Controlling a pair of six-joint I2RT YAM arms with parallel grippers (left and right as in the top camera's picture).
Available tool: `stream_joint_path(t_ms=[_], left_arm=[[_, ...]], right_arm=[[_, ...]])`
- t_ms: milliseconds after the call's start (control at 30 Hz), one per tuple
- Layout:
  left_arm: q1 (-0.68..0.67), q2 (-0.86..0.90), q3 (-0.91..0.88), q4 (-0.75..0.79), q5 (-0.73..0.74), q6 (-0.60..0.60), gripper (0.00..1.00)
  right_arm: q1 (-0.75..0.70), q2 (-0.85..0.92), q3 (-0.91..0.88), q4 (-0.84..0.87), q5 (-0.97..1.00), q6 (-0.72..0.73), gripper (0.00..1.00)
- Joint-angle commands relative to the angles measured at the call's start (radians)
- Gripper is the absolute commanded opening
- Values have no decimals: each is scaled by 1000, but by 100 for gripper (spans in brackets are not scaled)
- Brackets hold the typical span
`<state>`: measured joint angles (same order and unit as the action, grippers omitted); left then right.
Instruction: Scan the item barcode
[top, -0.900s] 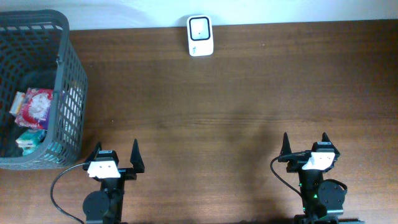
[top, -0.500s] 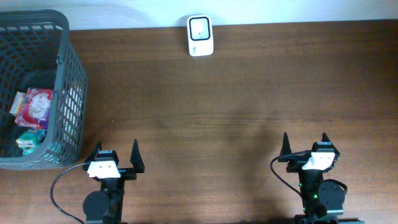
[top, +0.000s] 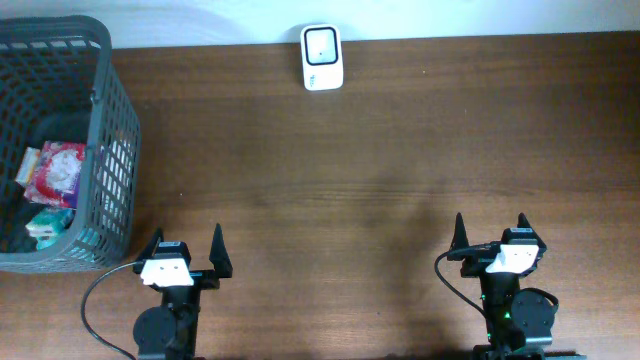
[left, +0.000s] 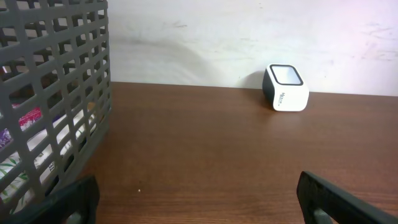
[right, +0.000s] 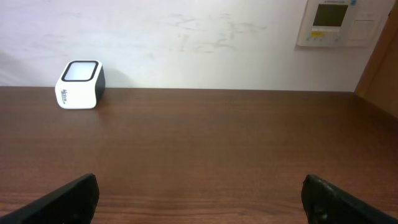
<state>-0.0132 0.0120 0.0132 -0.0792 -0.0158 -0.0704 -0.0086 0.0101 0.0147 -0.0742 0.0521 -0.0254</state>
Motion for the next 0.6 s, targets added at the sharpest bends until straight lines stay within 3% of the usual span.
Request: stream_joint_path(t_ms=[0, 433, 567], left_arm=[[-3, -1, -4, -4, -6, 19, 99], [-4, -1, -4, -4, -11, 22, 99], [-3, -1, -4, 3, -60, 87, 99]], right_arm=[[8, -6, -9, -3, -6, 7, 98], [8, -6, -9, -4, -6, 7, 99], [8, -6, -9, -4, -6, 7, 98]])
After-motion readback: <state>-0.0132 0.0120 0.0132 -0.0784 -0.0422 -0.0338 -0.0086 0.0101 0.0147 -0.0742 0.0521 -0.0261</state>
